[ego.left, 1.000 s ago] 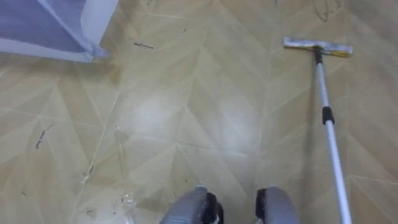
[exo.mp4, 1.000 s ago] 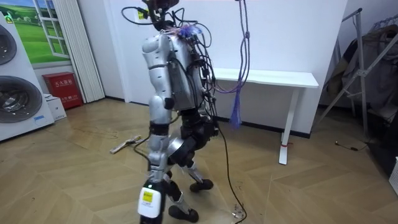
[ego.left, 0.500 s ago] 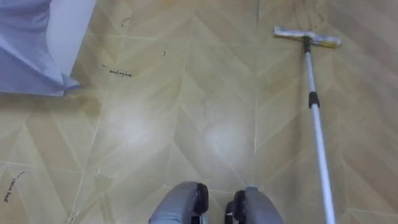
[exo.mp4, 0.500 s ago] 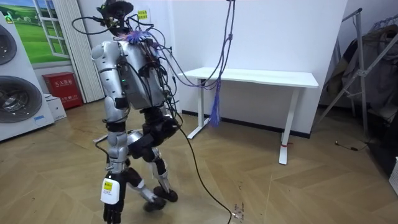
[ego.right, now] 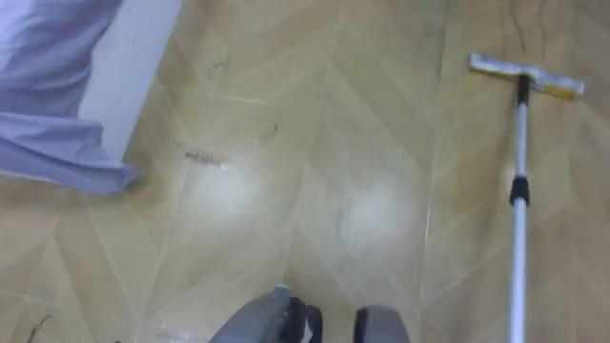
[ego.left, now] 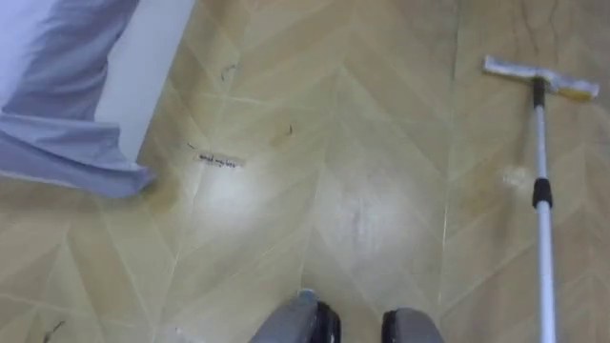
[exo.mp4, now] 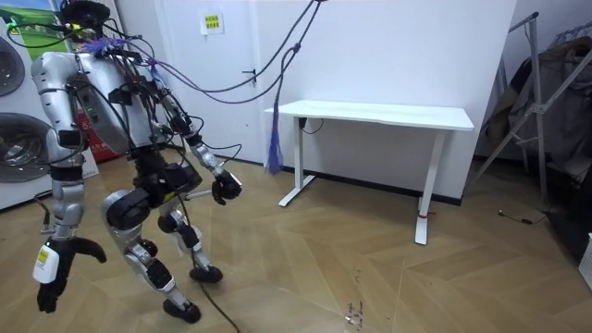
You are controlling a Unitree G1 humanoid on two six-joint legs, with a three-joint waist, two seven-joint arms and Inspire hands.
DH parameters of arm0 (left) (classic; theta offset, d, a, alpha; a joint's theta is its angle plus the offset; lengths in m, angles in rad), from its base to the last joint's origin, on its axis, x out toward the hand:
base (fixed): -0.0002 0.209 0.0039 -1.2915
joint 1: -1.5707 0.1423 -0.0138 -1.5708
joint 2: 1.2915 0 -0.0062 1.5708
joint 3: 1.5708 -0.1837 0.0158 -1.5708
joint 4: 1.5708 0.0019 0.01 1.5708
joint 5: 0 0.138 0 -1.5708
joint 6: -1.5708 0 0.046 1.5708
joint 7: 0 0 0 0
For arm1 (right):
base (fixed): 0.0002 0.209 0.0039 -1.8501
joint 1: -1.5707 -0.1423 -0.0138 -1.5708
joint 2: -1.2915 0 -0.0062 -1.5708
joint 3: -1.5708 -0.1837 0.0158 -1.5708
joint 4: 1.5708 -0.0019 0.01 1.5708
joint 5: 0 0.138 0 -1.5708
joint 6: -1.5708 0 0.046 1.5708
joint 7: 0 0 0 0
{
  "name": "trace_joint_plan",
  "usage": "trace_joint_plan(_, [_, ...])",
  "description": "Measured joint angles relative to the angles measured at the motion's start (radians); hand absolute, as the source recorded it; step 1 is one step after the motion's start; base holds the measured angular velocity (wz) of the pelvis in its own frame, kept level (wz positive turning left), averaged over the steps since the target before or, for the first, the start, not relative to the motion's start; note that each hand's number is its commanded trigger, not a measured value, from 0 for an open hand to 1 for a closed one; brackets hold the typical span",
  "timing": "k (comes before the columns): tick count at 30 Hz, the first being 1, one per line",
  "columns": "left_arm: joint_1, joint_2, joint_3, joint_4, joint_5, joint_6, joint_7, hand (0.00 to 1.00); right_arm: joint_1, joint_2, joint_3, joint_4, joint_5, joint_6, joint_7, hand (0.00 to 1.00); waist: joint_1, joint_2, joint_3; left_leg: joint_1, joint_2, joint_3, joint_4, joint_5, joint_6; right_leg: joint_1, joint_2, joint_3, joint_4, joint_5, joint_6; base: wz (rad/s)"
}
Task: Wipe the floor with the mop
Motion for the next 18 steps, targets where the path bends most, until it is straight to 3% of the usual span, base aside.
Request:
trace_joint_plan(2, [0.027, -0.005, 0.001, 0.011, 0.001, 0.015, 0.002, 0.00, -0.002, 0.016, -0.003, -0.008, -0.024, 0.010, 0.000, 1.00, -0.015, -0.002, 0.0009, 0.062, -0.011, -0.025, -0.034, -0.020, -0.008, 0.021, 0.005, -0.015, -0.188, 0.028, -0.028, -0.27])
trace_joint_plan(3, [0.039, -0.007, 0.001, 0.015, 0.000, 0.034, 0.009, 0.00, -0.001, 0.017, -0.021, -0.018, -0.040, 0.026, -0.002, 1.00, -0.015, -0.003, 0.0014, 0.093, -0.013, -0.035, -0.033, -0.042, -0.015, 0.042, 0.003, -0.046, -0.258, 0.046, -0.040, -0.08])
trace_joint_plan(5, [0.043, -0.008, 0.001, 0.029, -0.004, 0.061, 0.015, 0.00, -0.017, 0.015, -0.039, -0.017, -0.046, 0.044, -0.013, 1.00, -0.016, -0.012, 0.0059, 0.127, -0.020, -0.052, -0.014, -0.076, -0.032, 0.074, -0.009, -0.073, -0.238, 0.045, -0.065, 0.24])
trace_joint_plan(7, [0.045, -0.003, -0.001, 0.032, -0.012, 0.079, 0.020, 0.00, -0.081, 0.004, -0.054, 0.003, -0.048, 0.063, -0.020, 1.00, -0.010, -0.022, 0.0071, 0.103, -0.006, -0.027, 0.089, -0.073, -0.082, 0.084, -0.017, -0.081, -0.188, 0.002, -0.077, 0.26])
trace_joint_plan(8, [0.048, 0.008, -0.014, 0.029, -0.024, 0.080, 0.025, 0.00, -0.143, -0.007, -0.055, 0.016, -0.049, 0.068, -0.019, 1.00, 0.001, -0.038, 0.0157, 0.045, 0.032, 0.024, 0.240, -0.008, -0.165, 0.084, 0.009, -0.058, -0.146, -0.018, -0.084, -0.08])
trace_joint_plan(9, [0.056, 0.014, -0.027, 0.017, -0.044, 0.083, 0.034, 0.00, -0.200, -0.027, -0.055, 0.017, -0.046, 0.069, -0.016, 1.00, 0.027, -0.064, 0.0216, -0.022, 0.060, 0.057, 0.378, 0.103, -0.189, 0.084, 0.026, -0.038, -0.105, -0.038, -0.092, -0.20])
trace_joint_plan(10, [0.061, 0.014, -0.031, 0.014, -0.048, 0.084, 0.034, 0.00, -0.228, -0.040, -0.052, 0.015, -0.044, 0.068, -0.014, 1.00, 0.042, -0.074, 0.0233, -0.055, 0.070, 0.063, 0.437, 0.163, -0.187, 0.086, 0.031, -0.035, -0.090, -0.047, -0.102, -0.27])
trace_joint_plan(11, [0.072, 0.014, -0.037, 0.003, -0.048, 0.085, 0.032, 0.00, -0.276, -0.067, -0.044, 0.001, -0.033, 0.060, -0.001, 1.00, 0.063, -0.085, 0.0224, -0.114, 0.083, 0.064, 0.496, 0.186, -0.170, 0.090, 0.039, -0.033, -0.067, -0.072, -0.118, -0.12])
trace_joint_plan(12, [0.080, 0.020, -0.038, -0.020, -0.047, 0.085, 0.027, 0.00, -0.316, -0.089, -0.035, -0.012, -0.012, 0.048, 0.014, 1.00, 0.074, -0.099, 0.0241, -0.177, 0.093, 0.062, 0.462, 0.157, -0.145, 0.095, 0.039, -0.033, -0.047, -0.097, -0.118, -0.04])
trace_joint_plan(13, [0.085, 0.022, -0.038, -0.031, -0.042, 0.084, 0.021, 0.00, -0.332, -0.097, -0.034, -0.021, 0.003, 0.043, 0.021, 1.00, 0.083, -0.101, 0.0254, -0.203, 0.102, 0.063, 0.422, 0.146, -0.143, 0.102, 0.040, -0.033, -0.041, -0.108, -0.117, 0.04])
trace_joint_plan(15, [0.102, 0.026, -0.034, -0.050, -0.029, 0.087, -0.014, 0.00, -0.379, -0.105, -0.027, -0.038, 0.040, 0.021, 0.047, 1.00, 0.100, -0.117, 0.0290, -0.238, 0.112, 0.052, 0.142, 0.143, -0.149, 0.161, 0.037, -0.034, -0.048, -0.156, -0.107, 0.04])
trace_joint_plan(16, [0.108, 0.027, -0.033, -0.052, -0.028, 0.087, -0.022, 0.00, -0.379, -0.103, -0.027, -0.038, 0.050, 0.020, 0.052, 1.00, 0.103, -0.116, 0.0278, -0.234, 0.118, 0.051, 0.070, 0.149, -0.152, 0.184, 0.037, -0.034, -0.053, -0.171, -0.100, 0.03])
trace_joint_plan(17, [0.125, 0.033, -0.034, -0.057, -0.028, 0.087, -0.042, 0.00, -0.362, -0.099, -0.022, -0.038, 0.081, 0.019, 0.070, 1.00, 0.102, -0.113, 0.0256, -0.218, 0.126, 0.048, -0.002, 0.185, -0.140, 0.236, 0.027, -0.039, -0.063, -0.206, -0.093, 0.07])
trace_joint_plan(18, [0.129, 0.040, -0.033, -0.057, -0.027, 0.088, -0.059, 0.00, -0.321, -0.097, -0.009, -0.038, 0.108, 0.019, 0.091, 1.00, 0.098, -0.114, 0.0140, -0.187, 0.127, 0.072, 0.003, 0.192, -0.113, 0.278, 0.006, -0.044, -0.076, -0.233, -0.074, 0.17])
